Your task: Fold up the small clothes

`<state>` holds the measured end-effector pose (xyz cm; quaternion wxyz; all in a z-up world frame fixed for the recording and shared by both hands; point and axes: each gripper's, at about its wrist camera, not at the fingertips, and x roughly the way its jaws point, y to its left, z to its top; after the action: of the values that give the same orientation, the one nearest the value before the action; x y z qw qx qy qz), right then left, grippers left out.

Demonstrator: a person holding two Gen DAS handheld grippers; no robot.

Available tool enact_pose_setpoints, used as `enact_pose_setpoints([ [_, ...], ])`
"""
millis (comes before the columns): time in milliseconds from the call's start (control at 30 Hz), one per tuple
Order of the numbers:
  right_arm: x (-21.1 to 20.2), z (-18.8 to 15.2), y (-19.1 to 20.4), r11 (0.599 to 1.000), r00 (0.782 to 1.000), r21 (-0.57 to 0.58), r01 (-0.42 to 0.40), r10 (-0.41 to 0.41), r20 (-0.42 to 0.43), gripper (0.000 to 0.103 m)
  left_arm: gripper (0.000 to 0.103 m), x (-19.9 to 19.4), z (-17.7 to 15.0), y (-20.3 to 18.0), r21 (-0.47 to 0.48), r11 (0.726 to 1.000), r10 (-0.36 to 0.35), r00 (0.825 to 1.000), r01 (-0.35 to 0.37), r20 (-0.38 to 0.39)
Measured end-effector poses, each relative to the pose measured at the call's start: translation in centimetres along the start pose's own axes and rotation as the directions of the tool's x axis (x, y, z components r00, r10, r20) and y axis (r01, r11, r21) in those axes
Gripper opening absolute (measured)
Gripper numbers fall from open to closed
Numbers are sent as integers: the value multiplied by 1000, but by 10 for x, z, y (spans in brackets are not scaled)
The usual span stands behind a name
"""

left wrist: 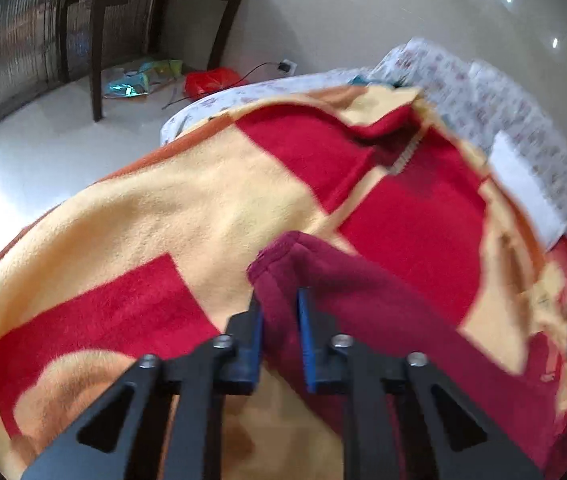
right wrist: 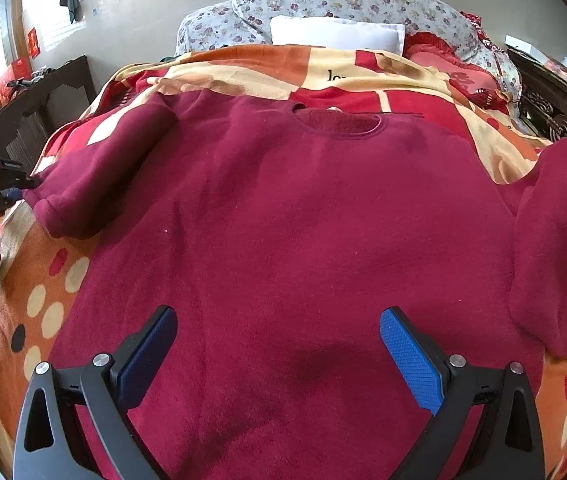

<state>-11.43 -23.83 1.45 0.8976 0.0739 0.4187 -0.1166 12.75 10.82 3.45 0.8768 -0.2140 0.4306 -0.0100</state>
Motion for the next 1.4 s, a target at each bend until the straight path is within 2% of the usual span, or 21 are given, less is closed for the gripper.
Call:
enact_pose_setpoints([
  [100,-5,0,-4,1000,1000,20,-4,4,11,103,11,-32,1,-8,0,995,-96,994,96,52],
  [200,-11,0,-10,999,1000,42,-9,8,23,103,10,-72,-3,-35,67,981,-189,978,184,86],
  [333,-24,1,-21,997,999,79,-24,21,45,103,10,-127,-28,-85,197,935,-316,944,293,97],
  [400,-34,3,-31,995,998,99,-25,18,66,103,10,-149,-46,-107,256,901,-379,922,350,74],
  [500,-50,5,-51,988,995,150,-34,20,98,103,10,-176,-84,-144,352,832,-462,887,428,12],
  [633,-67,6,-86,969,991,240,-58,27,129,103,10,-194,-156,-190,464,712,-539,834,527,-121],
  [733,-76,3,-107,952,989,298,-71,29,144,103,10,-191,-213,-214,516,636,-541,808,574,-232],
  [767,-79,1,-113,946,989,315,-77,31,148,103,10,-186,-232,-221,537,613,-531,806,579,-263],
  [867,-82,-6,-130,931,990,354,-85,38,139,103,10,-165,-280,-235,563,568,-498,795,600,-345],
  [900,-82,-9,-134,928,990,362,-83,36,136,103,10,-155,-291,-237,570,564,-484,798,598,-359],
  [967,-82,-15,-142,922,991,380,-79,33,126,103,10,-139,-308,-240,600,561,-439,819,570,-369],
  [1033,-83,-20,-147,919,991,385,-90,45,124,103,14,-132,-315,-236,599,563,-403,822,570,-403],
  [1067,-83,-21,-149,919,991,382,-96,53,121,103,20,-130,-312,-232,588,566,-398,816,578,-419],
  [1100,-82,-23,-149,921,991,378,-97,57,118,103,32,-133,-310,-227,581,566,-398,811,584,-428],
  [1133,-82,-25,-149,923,992,371,-101,63,113,103,38,-138,-303,-219,586,565,-405,814,581,-416],
  [1167,-81,-26,-148,927,991,359,-109,74,110,103,52,-142,-296,-212,599,566,-412,824,566,-390],
  [1200,-80,-27,-147,930,991,349,-113,80,106,103,61,-149,-287,-203,620,572,-415,841,538,-348],
  [1267,-75,-30,-144,934,991,337,-120,93,96,103,66,-160,-265,-185,665,593,-405,882,454,-241],
  [1333,-70,-32,-142,933,990,333,-135,113,83,103,67,-159,-248,-172,685,612,-379,907,396,-186],
  [1367,-67,-33,-141,933,990,331,-139,121,75,103,67,-155,-240,-166,686,627,-360,918,370,-166],
  [1400,-65,-35,-140,934,990,330,-138,122,70,103,67,-148,-230,-159,673,659,-326,934,337,-149],
])
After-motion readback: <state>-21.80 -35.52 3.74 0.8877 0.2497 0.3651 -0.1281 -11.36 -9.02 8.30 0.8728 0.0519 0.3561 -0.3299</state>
